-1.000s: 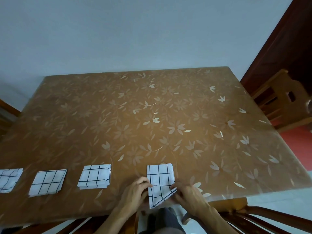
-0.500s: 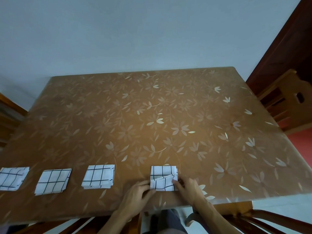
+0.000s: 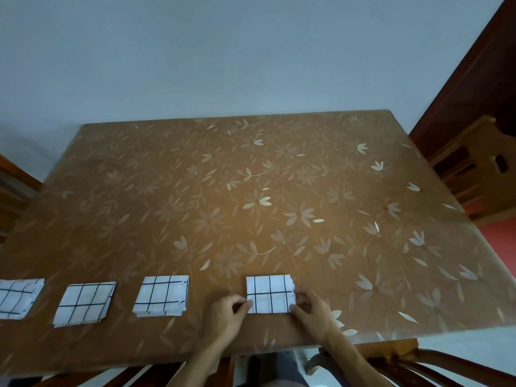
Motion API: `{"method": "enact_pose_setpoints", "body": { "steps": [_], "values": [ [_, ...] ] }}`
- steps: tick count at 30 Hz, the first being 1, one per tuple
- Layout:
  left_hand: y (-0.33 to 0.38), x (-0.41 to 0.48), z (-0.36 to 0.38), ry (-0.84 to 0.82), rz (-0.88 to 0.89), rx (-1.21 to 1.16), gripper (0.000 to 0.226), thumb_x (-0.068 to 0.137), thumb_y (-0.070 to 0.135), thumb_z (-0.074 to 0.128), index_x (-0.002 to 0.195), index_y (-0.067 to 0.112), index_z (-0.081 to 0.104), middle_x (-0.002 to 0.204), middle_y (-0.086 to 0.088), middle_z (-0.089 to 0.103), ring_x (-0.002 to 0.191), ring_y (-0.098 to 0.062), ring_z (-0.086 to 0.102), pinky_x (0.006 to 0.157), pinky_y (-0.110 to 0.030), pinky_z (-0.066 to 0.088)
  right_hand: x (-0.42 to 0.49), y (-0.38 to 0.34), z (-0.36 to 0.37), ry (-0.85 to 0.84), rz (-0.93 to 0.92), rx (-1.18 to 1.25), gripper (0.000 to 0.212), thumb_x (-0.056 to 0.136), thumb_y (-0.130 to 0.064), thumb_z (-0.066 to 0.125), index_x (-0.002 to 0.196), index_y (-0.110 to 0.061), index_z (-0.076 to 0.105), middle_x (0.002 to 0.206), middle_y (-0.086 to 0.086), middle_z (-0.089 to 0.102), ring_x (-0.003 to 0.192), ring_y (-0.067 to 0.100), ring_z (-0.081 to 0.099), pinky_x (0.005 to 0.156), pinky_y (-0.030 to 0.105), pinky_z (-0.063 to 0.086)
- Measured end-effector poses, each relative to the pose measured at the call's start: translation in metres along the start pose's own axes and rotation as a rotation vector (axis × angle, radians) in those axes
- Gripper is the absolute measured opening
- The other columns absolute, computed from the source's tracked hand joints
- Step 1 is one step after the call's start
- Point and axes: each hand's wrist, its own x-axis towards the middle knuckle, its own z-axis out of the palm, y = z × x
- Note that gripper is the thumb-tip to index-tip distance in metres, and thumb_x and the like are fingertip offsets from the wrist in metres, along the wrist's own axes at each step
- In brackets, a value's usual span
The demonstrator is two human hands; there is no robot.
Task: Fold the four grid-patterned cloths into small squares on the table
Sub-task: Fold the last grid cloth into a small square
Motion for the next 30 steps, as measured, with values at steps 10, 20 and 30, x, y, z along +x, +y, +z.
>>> {"method": "enact_pose_setpoints", "body": {
  "steps": [10,20,30],
  "values": [
    [0.019,-0.007,0.007,0.111,0.028,0.152,0.025,0.094,0.045,0.058,0.093,0.022,0.068,0.096,0.009,0.051,0.080,-0.005,0.054,0.059,-0.011,0.033,0.002,0.002,0.013,0.127,0.091,0.021,0.024,0.093,-0.034,0.062,0.116,-0.029,0.055,0.106,-0.009,0.071,0.093,0.010,0.066,0.085,0.030,0.054],
    [0.003,-0.008,-0.003,-0.031,0.000,0.020,0.033,0.080,0.066,0.063,0.090,0.034,0.067,0.105,0.013,0.048,0.091,-0.004,0.056,0.080,-0.025,0.049,0.008,0.005,0.023,0.185,0.150,0.055,0.021,0.092,-0.032,0.063,0.110,-0.031,0.053,0.104,-0.007,0.071,0.088,0.013,0.070,0.084,0.037,0.059],
    [0.008,-0.007,-0.012,-0.213,-0.084,-0.142,0.033,0.086,0.059,0.061,0.083,0.027,0.071,0.081,0.011,0.073,0.068,-0.007,0.068,0.059,-0.024,0.054,0.006,0.002,0.022,0.180,0.155,0.080,0.019,0.093,-0.030,0.064,0.106,-0.033,0.050,0.101,-0.007,0.071,0.084,0.011,0.071,0.078,0.031,0.060]
  ]
}}
